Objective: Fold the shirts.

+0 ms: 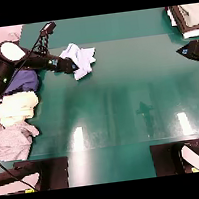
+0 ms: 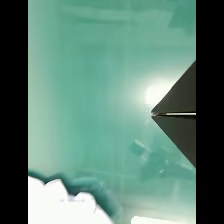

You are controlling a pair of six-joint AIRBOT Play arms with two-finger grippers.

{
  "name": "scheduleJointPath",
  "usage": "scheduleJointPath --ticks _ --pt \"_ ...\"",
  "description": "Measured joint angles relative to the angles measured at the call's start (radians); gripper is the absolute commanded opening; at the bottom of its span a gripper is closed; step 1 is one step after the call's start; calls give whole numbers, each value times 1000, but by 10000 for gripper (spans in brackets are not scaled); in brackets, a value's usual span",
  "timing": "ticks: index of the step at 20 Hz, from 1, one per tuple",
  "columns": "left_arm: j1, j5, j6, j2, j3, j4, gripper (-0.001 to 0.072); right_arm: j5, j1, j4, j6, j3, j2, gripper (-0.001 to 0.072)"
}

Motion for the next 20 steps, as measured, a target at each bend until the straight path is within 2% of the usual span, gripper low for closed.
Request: scheduleJointPath --ticks 4,11,12,13,16,20 --pt "2 105 -23 -90 0 58 553 -14 0 62 1 0 0 17" --pt "2 289 -22 -306 3 74 545 -18 0 98 1 0 0 17" --pt "2 309 -21 -320 3 71 332 -18 0 99 1 0 0 17" --pt "2 327 -21 -330 3 65 23 -18 0 101 1 0 0 17" --pt "2 321 -18 -346 34 54 23 -19 0 105 0 0 0 17" --pt "2 168 -8 -341 231 20 22 -19 0 106 0 39 0 17"
